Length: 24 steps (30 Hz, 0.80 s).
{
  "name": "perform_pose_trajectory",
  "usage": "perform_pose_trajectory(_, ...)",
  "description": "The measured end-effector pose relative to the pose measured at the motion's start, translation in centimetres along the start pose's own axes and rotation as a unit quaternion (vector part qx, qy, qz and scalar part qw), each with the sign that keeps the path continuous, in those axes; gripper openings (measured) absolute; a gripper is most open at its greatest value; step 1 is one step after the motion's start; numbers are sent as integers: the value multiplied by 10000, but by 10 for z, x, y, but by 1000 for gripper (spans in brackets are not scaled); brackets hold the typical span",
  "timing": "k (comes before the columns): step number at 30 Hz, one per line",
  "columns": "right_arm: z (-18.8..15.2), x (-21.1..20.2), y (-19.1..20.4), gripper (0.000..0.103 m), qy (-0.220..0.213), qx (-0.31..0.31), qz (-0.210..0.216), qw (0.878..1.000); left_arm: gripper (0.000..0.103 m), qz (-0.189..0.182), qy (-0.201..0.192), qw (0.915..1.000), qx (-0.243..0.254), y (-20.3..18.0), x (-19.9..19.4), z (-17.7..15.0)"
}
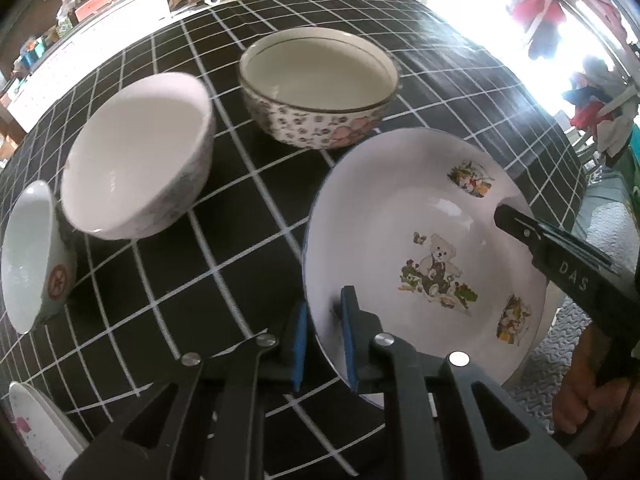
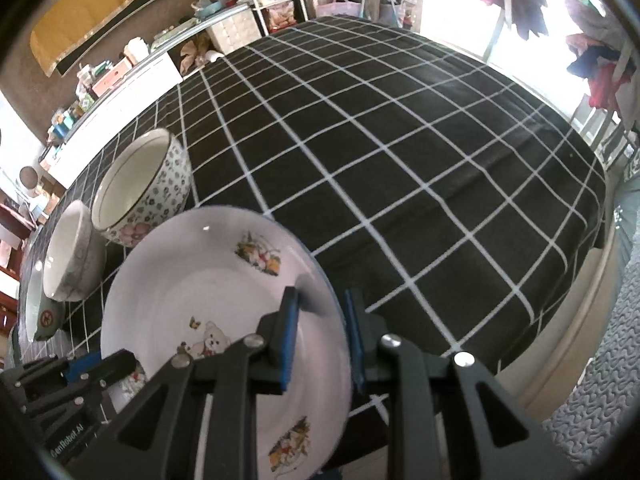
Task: Organize plates and bowls
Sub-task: 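Lift the bear plate with both tools and carry it toward the plate stack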
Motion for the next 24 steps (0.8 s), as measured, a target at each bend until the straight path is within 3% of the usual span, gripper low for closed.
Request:
perform_pose_trajectory(13,-32,7,68,27,387,-716,433,9957,14,314,168,9970,-680,77,-9,-43)
perform_pose_trajectory(24,-54,20,126,27,724,-1220,629,9879,14,549,287,9889,-1351,134,-17,-77)
Point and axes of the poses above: each gripper's, at about its wrist camera, not at the fingertips, and x roughly the way its jaws point, y to its left, z to its top, the point moved 10 cm from there along x, roughly the way its jaws point, and after that the axes turned 8 degrees about z, right-handed, at the moved point
